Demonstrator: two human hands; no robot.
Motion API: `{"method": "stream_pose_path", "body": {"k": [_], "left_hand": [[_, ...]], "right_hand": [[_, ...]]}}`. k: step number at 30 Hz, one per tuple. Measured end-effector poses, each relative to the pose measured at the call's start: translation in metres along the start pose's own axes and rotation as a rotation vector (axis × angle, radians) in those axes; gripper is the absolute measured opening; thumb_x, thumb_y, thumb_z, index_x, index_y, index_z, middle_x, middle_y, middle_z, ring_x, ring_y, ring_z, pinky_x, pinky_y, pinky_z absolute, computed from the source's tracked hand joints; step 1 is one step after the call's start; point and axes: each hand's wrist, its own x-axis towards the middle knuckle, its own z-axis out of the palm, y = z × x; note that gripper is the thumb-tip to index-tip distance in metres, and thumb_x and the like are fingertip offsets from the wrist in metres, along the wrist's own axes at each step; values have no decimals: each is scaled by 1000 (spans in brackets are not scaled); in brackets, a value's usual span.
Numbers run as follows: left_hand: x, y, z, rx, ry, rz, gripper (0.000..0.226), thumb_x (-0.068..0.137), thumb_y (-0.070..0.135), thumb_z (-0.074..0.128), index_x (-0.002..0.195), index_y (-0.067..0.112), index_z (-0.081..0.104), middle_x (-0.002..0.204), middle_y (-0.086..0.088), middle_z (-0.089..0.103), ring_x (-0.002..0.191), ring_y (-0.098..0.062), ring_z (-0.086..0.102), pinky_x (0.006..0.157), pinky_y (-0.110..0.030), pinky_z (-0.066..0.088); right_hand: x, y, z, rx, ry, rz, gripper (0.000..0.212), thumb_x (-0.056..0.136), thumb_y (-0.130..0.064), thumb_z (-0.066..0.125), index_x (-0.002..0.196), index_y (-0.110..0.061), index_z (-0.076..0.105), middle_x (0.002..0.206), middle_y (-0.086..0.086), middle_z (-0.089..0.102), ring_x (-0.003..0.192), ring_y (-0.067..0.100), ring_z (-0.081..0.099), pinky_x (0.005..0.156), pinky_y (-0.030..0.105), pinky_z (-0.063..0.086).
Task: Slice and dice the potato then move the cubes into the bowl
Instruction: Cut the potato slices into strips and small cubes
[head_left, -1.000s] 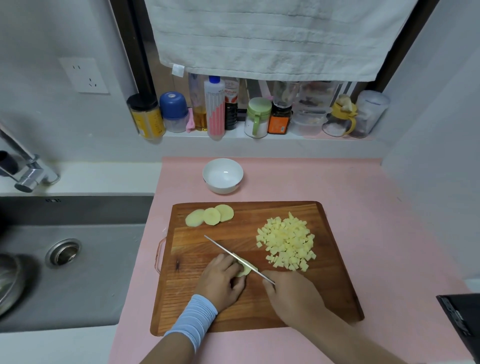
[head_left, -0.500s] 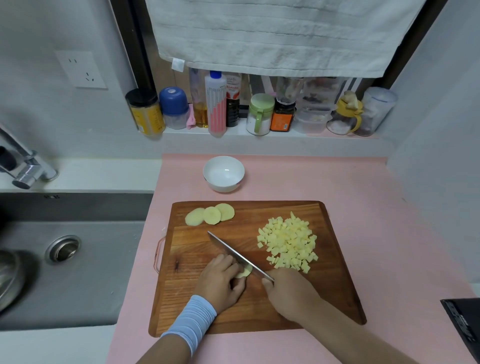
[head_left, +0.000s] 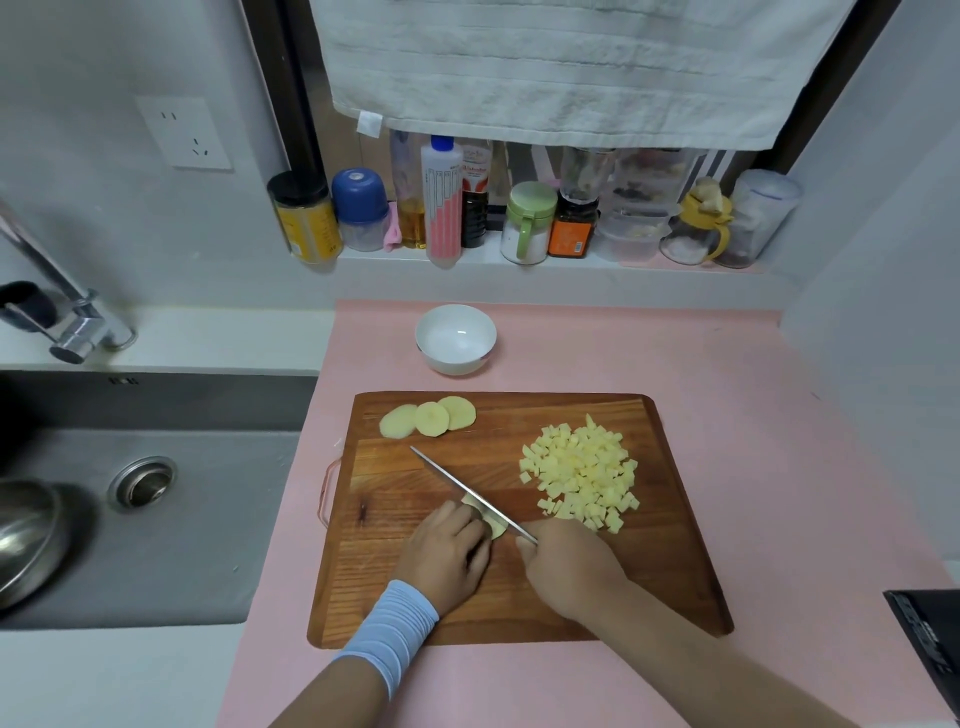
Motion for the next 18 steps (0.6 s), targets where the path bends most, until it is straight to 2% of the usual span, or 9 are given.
{"method": "stream_pose_path", "body": {"k": [3, 6, 10, 15, 18], "left_hand": [[-2, 0, 0, -26, 6, -23, 10, 87, 18, 66, 78, 15, 64, 83, 4, 55, 76, -17, 48, 66, -30, 49], [-2, -1, 1, -49, 5, -38, 9, 89, 18, 66, 80, 14, 66, 84, 4, 57, 76, -17, 50, 67, -33, 50], [-3, -4, 3, -72, 8, -46, 9, 89, 18, 67, 81, 14, 68, 85, 4, 59, 78, -17, 54, 69, -33, 51], [-1, -3, 2, -90, 33, -39, 9, 87, 17, 68, 78, 15, 66, 83, 3, 58, 77, -17, 53, 69, -29, 49], [-1, -4, 1, -103, 37, -48, 9, 86, 16, 70, 78, 15, 67, 82, 4, 58, 77, -16, 53, 68, -28, 49]], "right_hand": [[-5, -2, -4, -27, 31, -5, 31, 105, -38, 43, 77, -28, 52, 71, -8, 57, 66, 10, 53, 62, 30, 42], [-17, 1, -6, -40, 41, -15, 37, 105, -40, 41, 70, -30, 46, 72, -7, 59, 69, 11, 56, 61, 29, 42], [-27, 9, -8, -52, 34, -4, 34, 104, -42, 42, 75, -28, 53, 74, -7, 61, 69, 9, 59, 64, 28, 49], [-27, 17, -8, -16, -20, 35, 40, 104, -38, 46, 66, -27, 45, 65, -7, 55, 57, 8, 50, 51, 22, 33], [-20, 14, -5, -5, -29, 48, 41, 104, -36, 48, 64, -29, 42, 62, -8, 50, 56, 6, 47, 51, 22, 31]]}}
